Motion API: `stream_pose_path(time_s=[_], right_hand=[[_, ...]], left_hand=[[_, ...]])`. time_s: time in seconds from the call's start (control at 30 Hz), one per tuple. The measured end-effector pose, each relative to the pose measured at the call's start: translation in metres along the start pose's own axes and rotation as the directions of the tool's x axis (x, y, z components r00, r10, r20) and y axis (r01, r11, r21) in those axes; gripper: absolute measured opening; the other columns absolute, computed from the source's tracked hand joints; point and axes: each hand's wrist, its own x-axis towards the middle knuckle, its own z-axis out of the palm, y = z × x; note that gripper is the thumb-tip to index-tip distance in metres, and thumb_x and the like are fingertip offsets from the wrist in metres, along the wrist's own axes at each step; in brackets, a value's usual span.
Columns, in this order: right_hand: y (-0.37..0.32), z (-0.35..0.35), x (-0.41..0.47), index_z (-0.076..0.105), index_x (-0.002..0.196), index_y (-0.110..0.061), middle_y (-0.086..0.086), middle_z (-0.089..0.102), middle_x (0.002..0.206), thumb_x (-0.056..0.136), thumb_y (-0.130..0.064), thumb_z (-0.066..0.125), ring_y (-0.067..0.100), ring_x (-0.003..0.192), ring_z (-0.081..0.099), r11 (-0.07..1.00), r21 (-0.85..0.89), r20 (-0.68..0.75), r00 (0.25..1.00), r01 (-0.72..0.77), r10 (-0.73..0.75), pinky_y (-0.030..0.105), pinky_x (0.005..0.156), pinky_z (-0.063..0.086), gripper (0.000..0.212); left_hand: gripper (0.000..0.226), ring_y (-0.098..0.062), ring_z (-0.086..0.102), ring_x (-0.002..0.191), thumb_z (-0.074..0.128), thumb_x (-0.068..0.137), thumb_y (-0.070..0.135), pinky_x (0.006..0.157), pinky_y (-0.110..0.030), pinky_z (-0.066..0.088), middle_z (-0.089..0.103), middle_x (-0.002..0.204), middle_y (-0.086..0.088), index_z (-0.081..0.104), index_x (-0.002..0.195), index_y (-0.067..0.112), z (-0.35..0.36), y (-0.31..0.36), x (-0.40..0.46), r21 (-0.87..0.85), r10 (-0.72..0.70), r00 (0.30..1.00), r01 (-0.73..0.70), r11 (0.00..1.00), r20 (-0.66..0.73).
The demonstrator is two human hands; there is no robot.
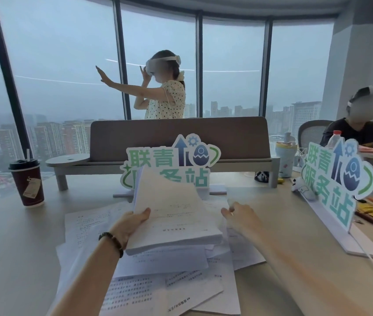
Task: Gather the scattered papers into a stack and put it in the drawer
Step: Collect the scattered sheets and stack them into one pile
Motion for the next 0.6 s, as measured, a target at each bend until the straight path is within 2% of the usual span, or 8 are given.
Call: stream_pose_path(time_s=[0.1, 0.2, 0.3, 0.47, 0.6], right_hand=[[0.009, 0.0, 0.002, 0.048, 0.135, -0.011, 0.011, 0.057, 0.134, 0.099, -0.051, 0.043, 0.03, 0.121, 0.053, 0.987, -0.161, 0.122, 0.992, -0.01, 0.03, 0.035, 0.093, 0.044, 0.054], [0.009, 0.0, 0.002, 0.043, 0.139, -0.01, 0.01, 0.053, 0.142, 0.099, -0.047, 0.047, 0.03, 0.127, 0.05, 0.987, -0.16, 0.135, 0.991, 0.008, 0.014, 0.034, 0.099, 0.043, 0.054], [0.008, -0.003, 0.001, 0.042, 0.141, -0.012, 0.008, 0.05, 0.144, 0.095, -0.041, 0.059, 0.027, 0.129, 0.05, 0.999, -0.034, 0.151, 0.988, -0.029, 0.033, 0.03, 0.096, 0.042, 0.057], [0.012, -0.007, 0.003, 0.043, 0.141, -0.009, 0.011, 0.05, 0.143, 0.085, -0.024, 0.077, 0.025, 0.125, 0.051, 0.958, 0.25, 0.132, 0.985, -0.141, 0.11, 0.03, 0.093, 0.043, 0.067], [0.011, -0.01, 0.0, 0.038, 0.141, -0.007, 0.011, 0.049, 0.141, 0.08, -0.021, 0.082, 0.026, 0.12, 0.051, 0.928, 0.307, 0.165, 0.972, -0.211, 0.167, 0.03, 0.084, 0.04, 0.076]], left_hand=[[0.029, -0.027, 0.066, 0.069, 0.059, 0.098, 0.02, 0.047, -0.027, 0.055, 0.068, 0.086, -0.014, 0.06, 0.115, -0.004, -0.004, -0.011, 0.012, 0.107, -0.061, 0.998, 0.061, 0.992, -0.002], [0.037, -0.03, 0.066, 0.075, 0.059, 0.098, 0.023, 0.067, -0.035, 0.057, 0.069, 0.091, -0.016, 0.059, 0.121, -0.006, -0.005, -0.02, 0.021, 0.197, -0.102, 0.995, 0.098, 0.975, 0.01], [0.034, -0.035, 0.068, 0.084, 0.062, 0.097, 0.022, 0.08, -0.045, 0.058, 0.071, 0.101, -0.021, 0.061, 0.119, -0.004, -0.001, -0.024, 0.024, 0.197, -0.087, 0.996, 0.083, 0.977, 0.014], [0.035, -0.039, 0.07, 0.096, 0.068, 0.093, 0.021, 0.085, -0.052, 0.058, 0.072, 0.107, -0.021, 0.061, 0.12, 0.001, 0.013, -0.029, 0.021, 0.143, -0.117, 0.992, 0.108, 0.984, 0.054], [0.038, -0.038, 0.072, 0.095, 0.07, 0.091, 0.023, 0.084, -0.055, 0.058, 0.074, 0.105, -0.019, 0.061, 0.12, 0.001, 0.021, -0.031, 0.02, 0.164, -0.119, 0.987, 0.1, 0.981, 0.109]])
